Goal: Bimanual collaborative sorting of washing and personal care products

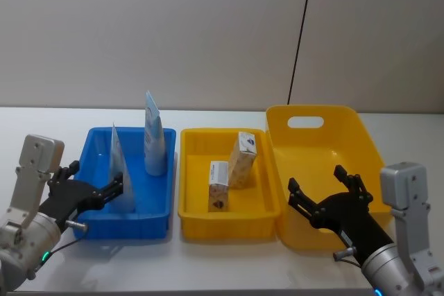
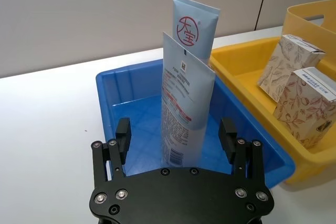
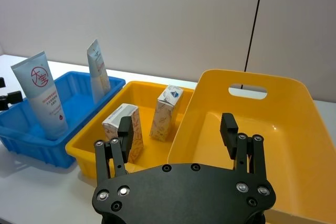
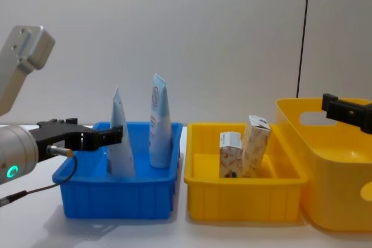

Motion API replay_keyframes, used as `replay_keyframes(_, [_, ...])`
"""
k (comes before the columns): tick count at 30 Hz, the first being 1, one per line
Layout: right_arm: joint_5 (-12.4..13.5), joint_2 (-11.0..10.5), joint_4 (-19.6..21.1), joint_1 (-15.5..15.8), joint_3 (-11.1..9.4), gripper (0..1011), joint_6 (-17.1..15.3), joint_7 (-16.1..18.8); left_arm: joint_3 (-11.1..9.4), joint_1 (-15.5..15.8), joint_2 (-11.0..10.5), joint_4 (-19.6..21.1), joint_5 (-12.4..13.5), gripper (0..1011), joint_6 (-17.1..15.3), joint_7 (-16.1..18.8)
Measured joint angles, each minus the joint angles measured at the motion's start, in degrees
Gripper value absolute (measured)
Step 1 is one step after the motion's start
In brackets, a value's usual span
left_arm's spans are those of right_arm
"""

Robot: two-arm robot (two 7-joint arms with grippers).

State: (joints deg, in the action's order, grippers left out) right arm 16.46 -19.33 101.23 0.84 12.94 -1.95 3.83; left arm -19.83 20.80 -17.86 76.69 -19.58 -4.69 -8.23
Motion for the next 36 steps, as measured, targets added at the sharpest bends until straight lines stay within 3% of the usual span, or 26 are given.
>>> replay_keyframes(20, [0.0,0.0,0.0,0.0,0.0,1003,0.0,0.0,-0.8,8.3,4.4,-14.1,-0.2,1001,3.8,-5.4])
replay_keyframes(36, [0.0,0.0,0.0,0.0,0.0,1003,0.0,0.0,-0.9,14.5,8.0,-24.0,0.8,1001,4.6,-5.8])
